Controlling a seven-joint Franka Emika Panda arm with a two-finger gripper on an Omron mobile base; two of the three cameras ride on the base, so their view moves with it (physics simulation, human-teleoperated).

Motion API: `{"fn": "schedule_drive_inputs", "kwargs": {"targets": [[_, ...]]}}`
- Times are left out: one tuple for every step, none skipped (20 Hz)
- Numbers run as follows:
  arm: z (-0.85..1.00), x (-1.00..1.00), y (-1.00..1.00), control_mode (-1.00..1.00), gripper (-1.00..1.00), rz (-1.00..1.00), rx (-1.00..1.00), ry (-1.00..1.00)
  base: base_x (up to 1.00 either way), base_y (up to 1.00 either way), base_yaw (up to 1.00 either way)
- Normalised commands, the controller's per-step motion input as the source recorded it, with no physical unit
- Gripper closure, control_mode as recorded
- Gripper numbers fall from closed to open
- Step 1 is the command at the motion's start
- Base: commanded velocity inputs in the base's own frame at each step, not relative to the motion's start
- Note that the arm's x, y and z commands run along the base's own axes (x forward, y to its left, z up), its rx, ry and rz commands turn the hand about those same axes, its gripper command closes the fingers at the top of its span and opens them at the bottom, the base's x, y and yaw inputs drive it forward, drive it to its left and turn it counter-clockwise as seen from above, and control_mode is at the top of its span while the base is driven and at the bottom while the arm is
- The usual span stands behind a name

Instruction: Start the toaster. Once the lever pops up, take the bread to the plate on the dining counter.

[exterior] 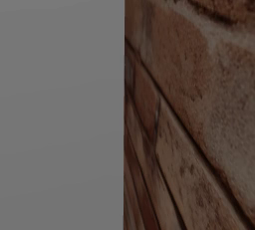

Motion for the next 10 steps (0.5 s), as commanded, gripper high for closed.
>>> {"fn": "schedule_drive_inputs", "kwargs": {"targets": [[-0.06, 0.18, 0.00, -1.00, -1.00, 0.00, 0.00, 0.00, 0.00, 0.00, 0.00], [-0.08, 0.18, 0.00, -1.00, -1.00, 0.00, 0.00, 0.00, 0.00, 0.00, 0.00], [-0.09, 0.18, 0.00, -1.00, -1.00, 0.00, 0.00, 0.00, 0.00, 0.00, 0.00], [-0.11, 0.15, 0.00, -1.00, -1.00, 0.00, 0.00, 0.00, 0.00, 0.00, 0.00], [-0.11, 0.11, 0.00, -1.00, -1.00, 0.00, 0.00, 0.00, 0.00, 0.00, 0.00], [-0.10, 0.09, 0.00, -1.00, -1.00, 0.00, 0.00, 0.00, 0.00, 0.00, 0.00], [-0.09, 0.09, 0.00, -1.00, -1.00, 0.00, 0.00, 0.00, 0.00, 0.00, 0.00], [-0.10, 0.10, 0.00, -1.00, -1.00, 0.00, 0.00, 0.00, 0.00, 0.00, 0.00], [-0.11, 0.10, 0.00, -1.00, -1.00, 0.00, 0.00, 0.00, 0.00, 0.00, 0.00], [-0.12, 0.09, 0.00, -1.00, -1.00, 0.00, 0.00, 0.00, 0.00, 0.00, 0.00]]}}
